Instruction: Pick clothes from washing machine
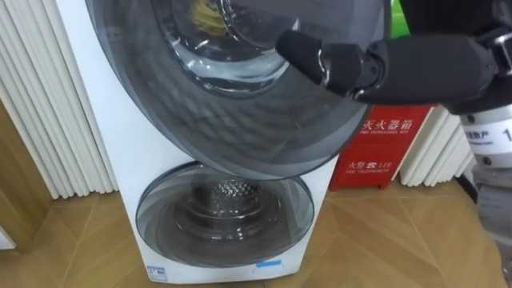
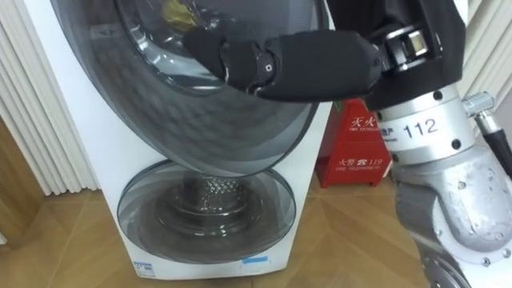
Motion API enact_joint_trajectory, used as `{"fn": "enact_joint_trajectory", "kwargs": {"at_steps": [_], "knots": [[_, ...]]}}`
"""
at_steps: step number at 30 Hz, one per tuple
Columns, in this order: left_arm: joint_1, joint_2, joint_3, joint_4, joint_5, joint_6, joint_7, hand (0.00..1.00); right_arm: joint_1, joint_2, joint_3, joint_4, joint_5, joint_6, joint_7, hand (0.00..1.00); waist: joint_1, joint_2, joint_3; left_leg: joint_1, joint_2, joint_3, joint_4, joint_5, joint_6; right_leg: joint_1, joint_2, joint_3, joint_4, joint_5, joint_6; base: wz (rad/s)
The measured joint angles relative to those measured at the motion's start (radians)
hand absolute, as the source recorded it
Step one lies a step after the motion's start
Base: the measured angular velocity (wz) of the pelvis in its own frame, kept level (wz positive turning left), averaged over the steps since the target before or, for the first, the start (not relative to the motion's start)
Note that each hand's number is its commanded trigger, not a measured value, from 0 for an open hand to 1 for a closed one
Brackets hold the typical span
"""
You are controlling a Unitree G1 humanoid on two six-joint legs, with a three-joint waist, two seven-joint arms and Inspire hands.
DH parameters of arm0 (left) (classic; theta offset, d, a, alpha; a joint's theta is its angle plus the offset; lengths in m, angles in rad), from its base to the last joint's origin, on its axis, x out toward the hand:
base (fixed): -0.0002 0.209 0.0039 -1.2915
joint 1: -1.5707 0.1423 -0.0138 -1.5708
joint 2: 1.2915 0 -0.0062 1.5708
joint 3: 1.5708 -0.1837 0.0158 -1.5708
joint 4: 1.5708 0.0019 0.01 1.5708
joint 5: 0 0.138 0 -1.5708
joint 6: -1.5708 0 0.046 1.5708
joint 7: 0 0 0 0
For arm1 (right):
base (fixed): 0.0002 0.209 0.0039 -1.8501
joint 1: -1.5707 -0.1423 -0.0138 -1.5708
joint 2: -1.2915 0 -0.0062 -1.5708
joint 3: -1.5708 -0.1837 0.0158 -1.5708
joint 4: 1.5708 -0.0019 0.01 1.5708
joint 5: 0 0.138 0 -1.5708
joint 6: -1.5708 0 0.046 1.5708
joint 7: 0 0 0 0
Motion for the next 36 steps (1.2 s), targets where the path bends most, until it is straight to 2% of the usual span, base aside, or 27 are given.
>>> {"fn": "enact_joint_trajectory", "kwargs": {"at_steps": [6,10,11,13,15,18,22,24,28,31,34,36], "knots": [[-0.004,0.007,-0.018,0.000,0.002,0.000,-0.005,0.00,0.009,0.023,0.006,0.008,0.000,-0.021,0.007,0.00,0.009,-0.002,-0.0028,0.007,0.000,0.000,-0.002,0.001,-0.001,0.006,0.001,0.000,0.000,0.001,-0.001,-0.01],[-0.003,0.007,-0.019,0.000,0.001,0.001,0.000,0.00,0.017,0.039,0.010,0.009,0.038,-0.036,0.007,0.00,0.016,0.001,-0.0019,0.006,0.000,0.000,-0.001,0.001,-0.001,0.005,0.001,0.000,0.000,0.001,-0.002,0.00],[-0.003,0.007,-0.019,0.000,0.001,0.000,0.001,0.00,0.023,0.042,0.018,0.008,0.054,-0.050,0.007,0.00,0.018,-0.002,-0.0044,0.006,0.000,0.001,-0.002,0.001,-0.002,0.004,0.001,0.001,0.001,0.001,-0.002,-0.03],[-0.002,0.008,-0.018,0.000,0.003,-0.003,0.001,0.00,0.024,0.063,0.030,0.009,0.079,-0.067,0.019,0.00,0.018,-0.001,-0.0044,0.005,0.002,0.002,-0.007,0.002,-0.002,0.002,0.003,0.002,0.001,0.002,-0.003,-0.02],[0.006,0.009,-0.018,0.005,0.005,-0.024,0.005,0.00,0.035,0.082,0.038,0.014,0.081,-0.101,0.057,0.00,0.022,-0.004,-0.0057,0.009,0.004,0.002,-0.015,0.006,-0.006,0.001,0.005,0.003,0.001,0.003,-0.004,0.00],[0.025,0.008,-0.019,0.017,0.008,-0.050,0.021,0.00,0.052,0.109,0.040,0.012,0.084,-0.132,0.094,0.00,0.040,-0.006,-0.0051,0.014,0.005,0.003,-0.015,0.009,-0.006,-0.001,0.008,0.009,0.001,0.005,-0.008,-0.09],[0.053,0.007,-0.019,0.025,0.015,-0.062,0.050,0.00,0.053,0.117,0.046,0.018,0.112,-0.152,0.121,0.00,0.051,-0.011,-0.0037,0.013,0.005,0.001,-0.016,0.009,-0.007,-0.001,0.009,0.011,0.001,0.005,-0.009,-0.02],[0.065,0.007,-0.019,0.025,0.052,-0.063,0.051,0.00,0.053,0.122,0.059,0.018,0.120,-0.168,0.139,0.00,0.059,-0.015,-0.0035,0.009,0.005,-0.001,-0.014,0.009,-0.007,-0.001,0.009,0.010,-0.001,0.006,-0.009,0.00],[0.070,0.007,-0.019,0.026,0.096,-0.064,0.051,0.00,0.053,0.124,0.103,0.020,0.124,-0.171,0.162,0.00,0.075,-0.021,-0.0017,0.005,0.005,-0.005,-0.009,0.009,-0.007,-0.001,0.008,0.007,-0.003,0.006,-0.009,0.02],[0.073,0.007,-0.018,0.031,0.113,-0.064,0.051,0.00,0.050,0.140,0.139,0.006,0.129,-0.186,0.214,0.00,0.082,-0.027,-0.0030,0.005,0.005,-0.009,-0.004,0.009,-0.006,0.002,0.008,0.004,-0.003,0.005,-0.009,0.03],[0.067,0.005,-0.018,0.030,0.117,-0.069,0.051,0.00,0.040,0.150,0.178,-0.008,0.144,-0.192,0.248,0.00,0.105,-0.032,-0.0005,0.004,0.004,-0.013,-0.002,0.008,-0.006,0.004,0.006,0.000,-0.003,0.005,-0.009,0.05],[0.064,0.006,-0.018,0.030,0.117,-0.069,0.051,0.00,0.024,0.150,0.208,-0.007,0.172,-0.191,0.281,0.00,0.108,-0.036,0.0016,-0.010,0.001,-0.033,0.006,0.007,-0.005,0.007,0.005,-0.013,-0.007,0.005,-0.009,0.21]]}}
